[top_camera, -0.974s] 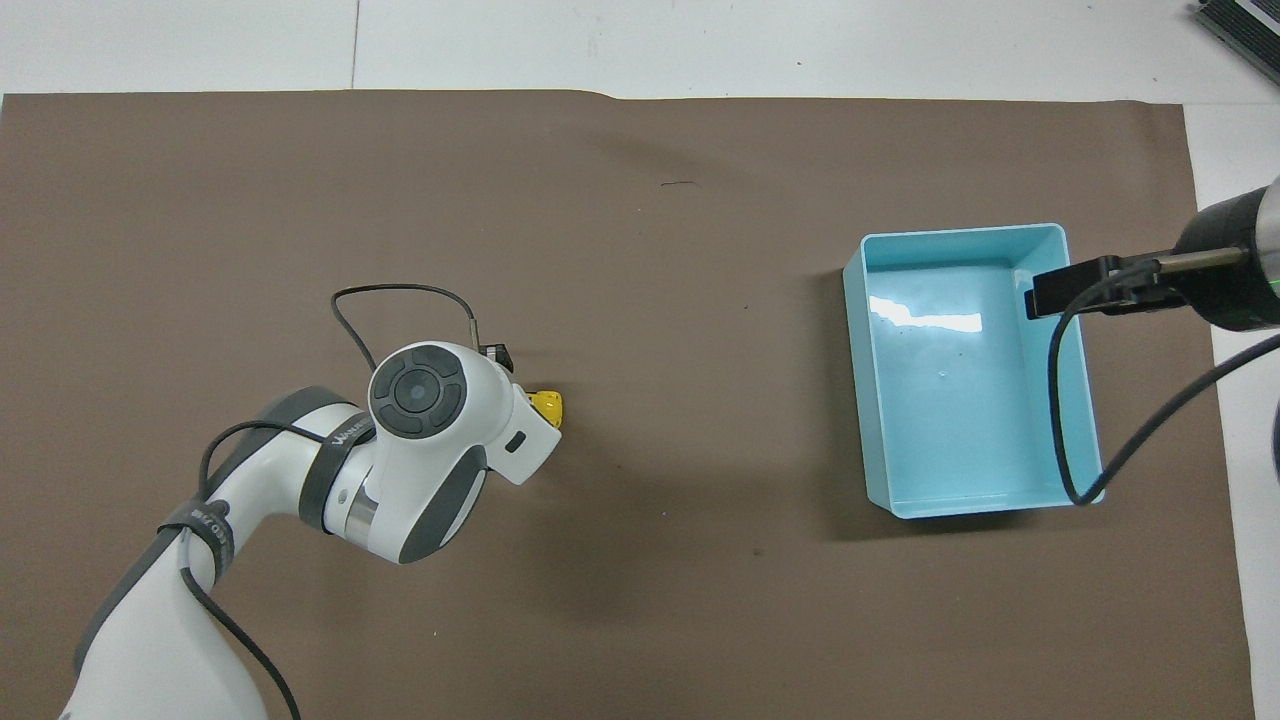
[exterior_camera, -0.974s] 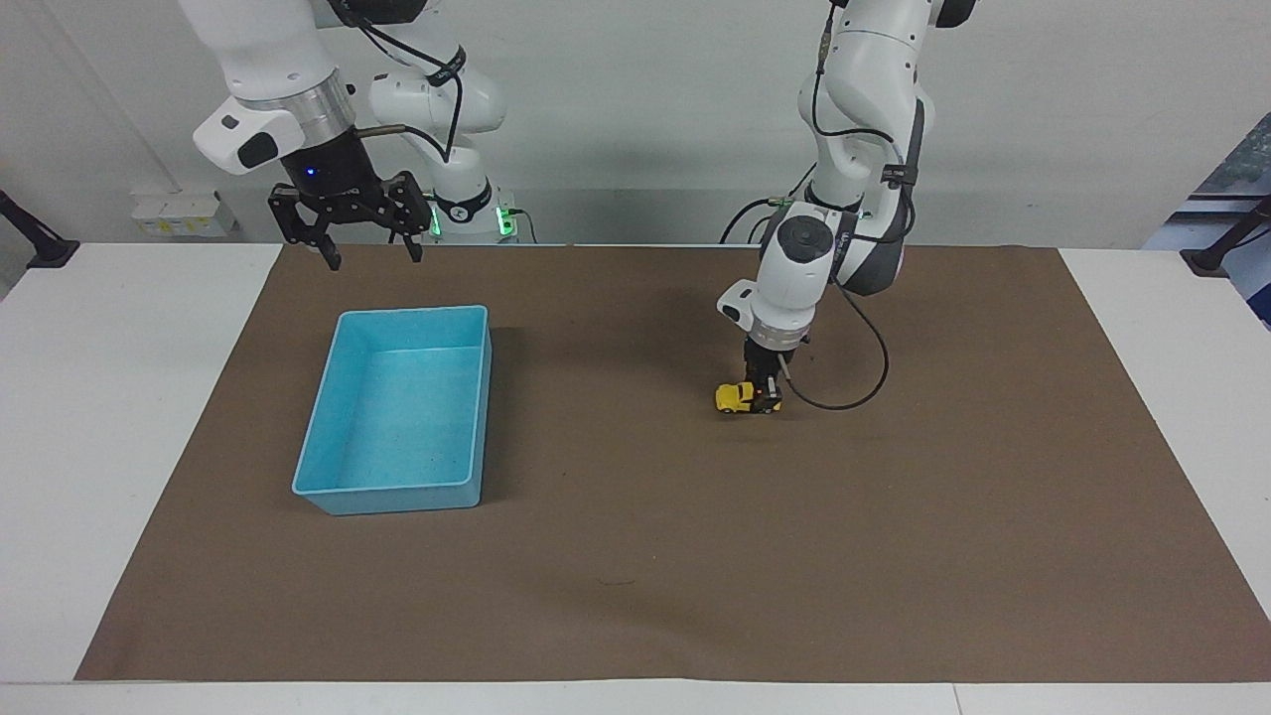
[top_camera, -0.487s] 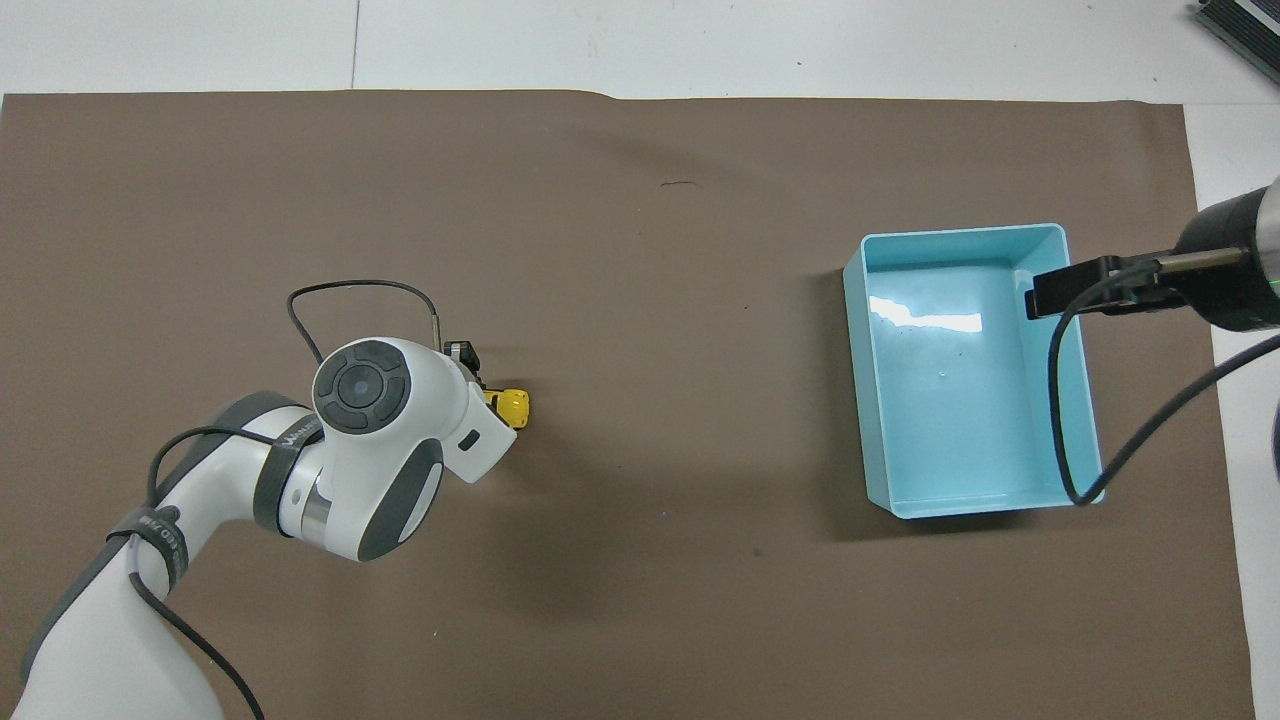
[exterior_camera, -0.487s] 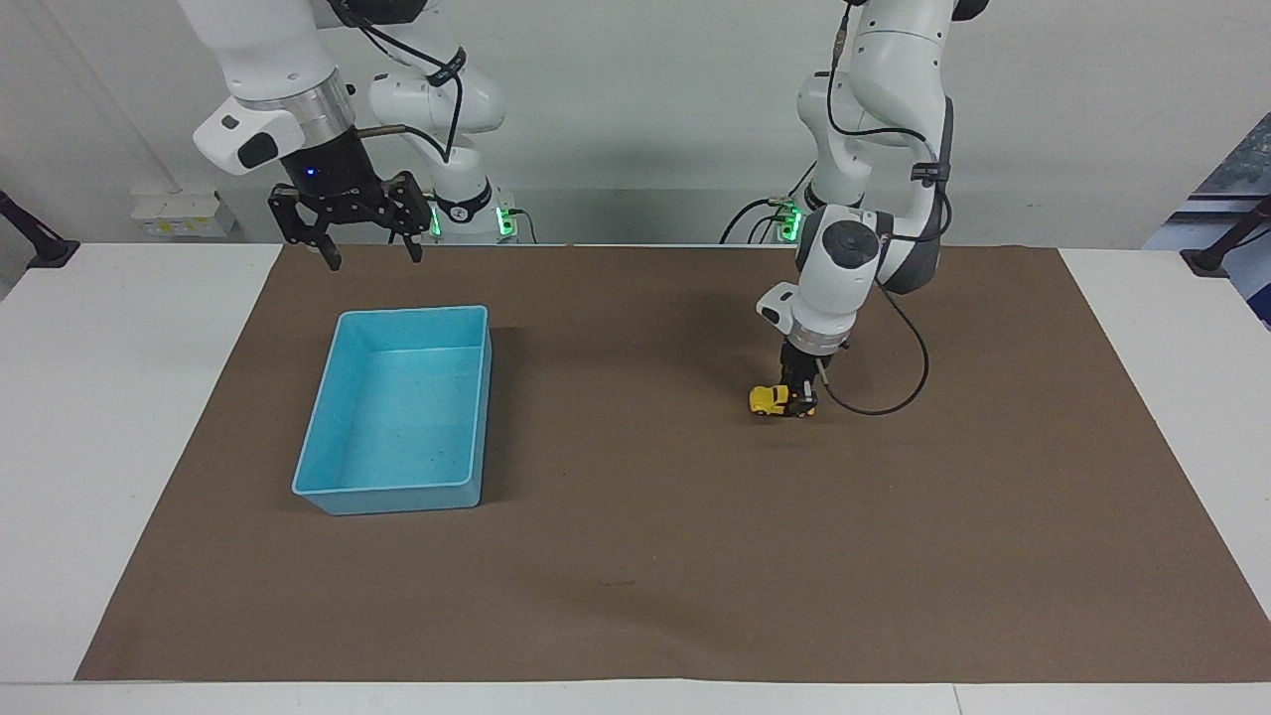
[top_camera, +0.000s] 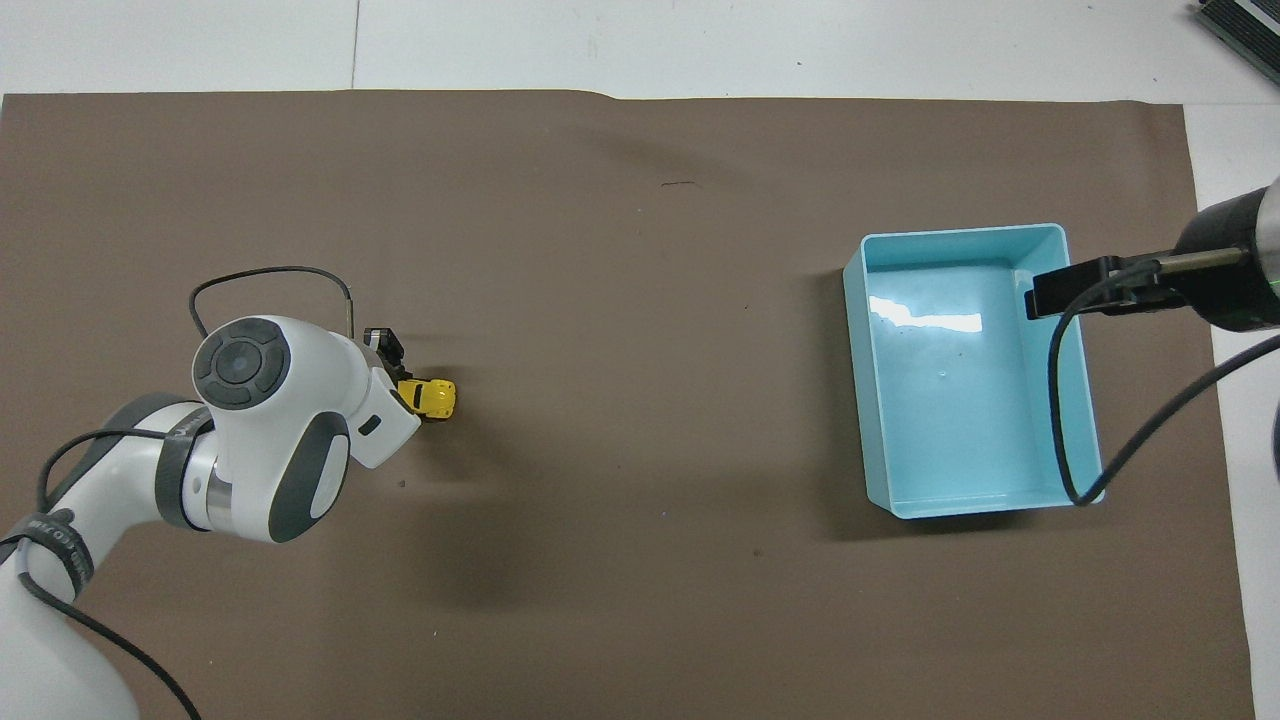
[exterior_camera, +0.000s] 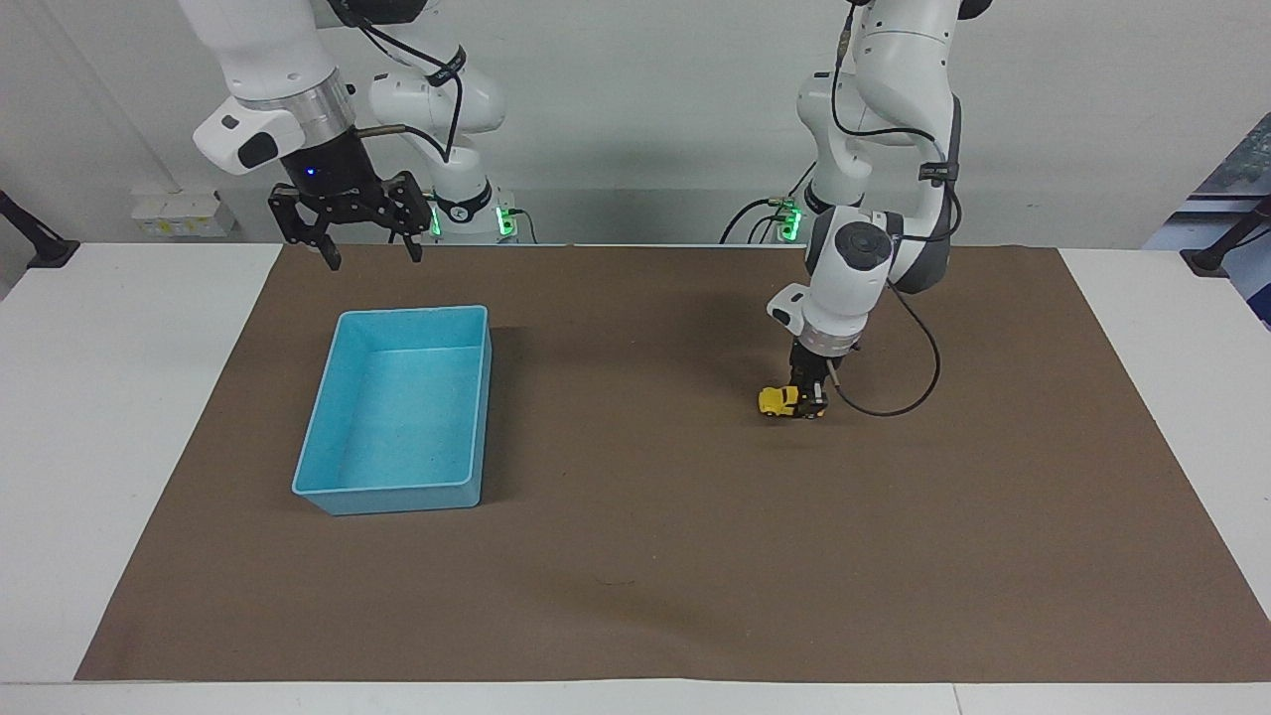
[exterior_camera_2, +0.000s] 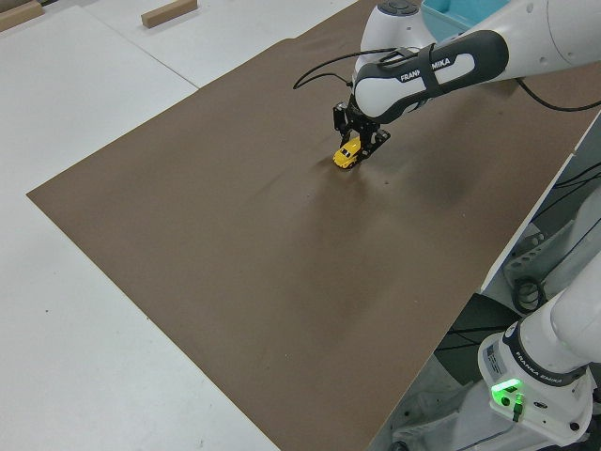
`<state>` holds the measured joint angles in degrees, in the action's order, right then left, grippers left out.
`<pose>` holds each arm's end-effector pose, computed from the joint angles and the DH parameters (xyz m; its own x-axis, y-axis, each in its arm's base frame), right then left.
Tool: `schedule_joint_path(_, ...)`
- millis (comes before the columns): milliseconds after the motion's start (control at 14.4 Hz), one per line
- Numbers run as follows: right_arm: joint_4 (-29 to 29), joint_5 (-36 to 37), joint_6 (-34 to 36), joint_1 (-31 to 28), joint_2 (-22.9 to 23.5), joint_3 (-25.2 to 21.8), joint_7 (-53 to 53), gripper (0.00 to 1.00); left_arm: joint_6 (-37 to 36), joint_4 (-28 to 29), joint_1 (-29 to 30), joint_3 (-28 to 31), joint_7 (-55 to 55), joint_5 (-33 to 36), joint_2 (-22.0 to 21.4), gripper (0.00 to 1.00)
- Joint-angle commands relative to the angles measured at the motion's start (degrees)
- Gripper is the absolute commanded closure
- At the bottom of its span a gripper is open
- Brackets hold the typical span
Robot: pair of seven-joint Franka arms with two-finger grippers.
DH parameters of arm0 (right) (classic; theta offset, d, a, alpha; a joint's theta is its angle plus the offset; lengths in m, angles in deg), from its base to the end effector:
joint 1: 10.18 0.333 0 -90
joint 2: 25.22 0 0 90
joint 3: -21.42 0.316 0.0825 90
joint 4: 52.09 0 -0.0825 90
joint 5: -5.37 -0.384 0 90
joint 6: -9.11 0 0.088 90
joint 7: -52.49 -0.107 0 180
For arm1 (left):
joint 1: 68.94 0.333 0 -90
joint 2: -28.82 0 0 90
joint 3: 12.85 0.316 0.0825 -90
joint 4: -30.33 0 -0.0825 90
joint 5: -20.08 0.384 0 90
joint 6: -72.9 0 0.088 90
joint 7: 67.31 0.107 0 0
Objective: Wind up and store yellow beetle car
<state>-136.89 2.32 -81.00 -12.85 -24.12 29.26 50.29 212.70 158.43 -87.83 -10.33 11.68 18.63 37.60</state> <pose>0.5585 0.0554 0.6571 0.9961 0.0513 0.0714 0.0555 -0.9967 -0.0585 0.5236 -0.1540 0.3065 -0.0757 -0.9969 0.0201 -0.9960 0.0747 -0.0481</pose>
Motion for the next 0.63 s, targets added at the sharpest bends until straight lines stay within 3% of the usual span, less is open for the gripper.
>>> schedule_joint_path(0, -0.4, -1.3, 0.5, -0.6, -0.8, 0.1, -0.7, 0.00, 3.5, 1.0, 3.7, 0.0, 4.1, 1.1, 3.4, 1.00)
schedule_joint_path(139, -0.4, -1.3, 0.5, -0.6, -0.8, 0.1, -0.7, 0.00, 3.5, 0.7, 4.6, 0.0, 5.4, 1.1, 3.4, 0.95)
schedule_joint_path(209, -0.4, -1.3, 0.5, -0.6, -0.8, 0.1, -0.7, 0.00, 1.2, -0.1, 4.0, 0.1, 6.2, 1.1, 3.1, 0.33)
schedule_joint_path(278, -0.4, -1.3, 0.5, -0.6, -0.8, 0.1, -0.7, 0.00, -3.9, -2.4, 3.9, -0.1, 6.1, 1.1, 3.0, 0.08)
schedule_joint_path(348, -0.4, -1.3, 0.5, -0.6, -0.8, 0.0, -0.7, 0.00, -9.0, -5.2, 3.9, -0.1, 6.0, 1.1, 2.9, 0.00)
schedule_joint_path(556, -0.4, -1.3, 0.5, -0.6, -0.8, 0.0, -0.7, 0.00, -17.7, -11.7, 4.4, 0.0, 3.3, 1.0, 0.8, 0.00)
